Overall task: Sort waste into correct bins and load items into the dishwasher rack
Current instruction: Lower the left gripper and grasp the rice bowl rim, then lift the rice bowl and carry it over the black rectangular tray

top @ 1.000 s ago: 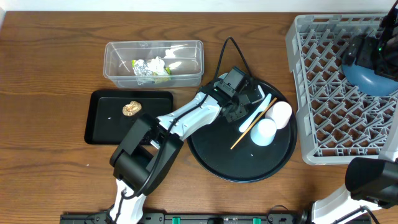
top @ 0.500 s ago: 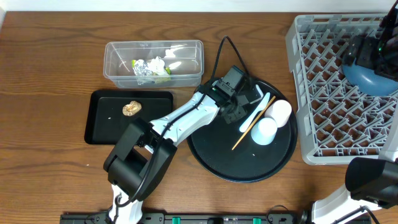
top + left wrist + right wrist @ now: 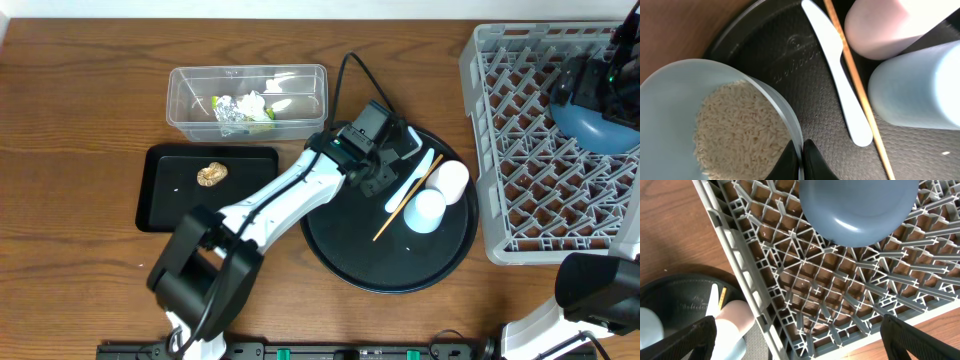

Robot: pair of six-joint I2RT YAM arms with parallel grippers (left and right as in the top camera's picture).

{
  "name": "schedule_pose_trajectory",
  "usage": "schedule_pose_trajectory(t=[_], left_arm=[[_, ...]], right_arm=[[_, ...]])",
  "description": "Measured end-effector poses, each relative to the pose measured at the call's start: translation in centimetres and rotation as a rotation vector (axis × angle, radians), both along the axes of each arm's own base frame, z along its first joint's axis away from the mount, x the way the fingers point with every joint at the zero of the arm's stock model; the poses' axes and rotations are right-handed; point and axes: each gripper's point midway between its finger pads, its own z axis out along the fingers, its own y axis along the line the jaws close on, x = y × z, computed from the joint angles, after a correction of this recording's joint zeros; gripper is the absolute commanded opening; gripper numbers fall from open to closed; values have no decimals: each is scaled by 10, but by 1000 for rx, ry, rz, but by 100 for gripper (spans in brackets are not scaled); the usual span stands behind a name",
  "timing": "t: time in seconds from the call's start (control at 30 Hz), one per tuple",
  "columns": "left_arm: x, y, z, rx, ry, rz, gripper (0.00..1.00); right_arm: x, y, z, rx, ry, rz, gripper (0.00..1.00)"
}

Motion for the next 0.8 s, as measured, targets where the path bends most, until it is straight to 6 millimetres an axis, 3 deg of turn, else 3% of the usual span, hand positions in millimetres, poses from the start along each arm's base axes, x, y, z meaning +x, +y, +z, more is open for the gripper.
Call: schedule_pose_trajectory(t=[0.13,0.43,0.8], left_arm=[[-8,7,9,10,15,4,6],[-19,22,7,34,98,75,6],[-7,66,78,-115,88,259,6]], right_arm=[[0,0,0,0,0,0,99],[0,0,0,0,0,0,99],[0,0,0,0,0,0,99]])
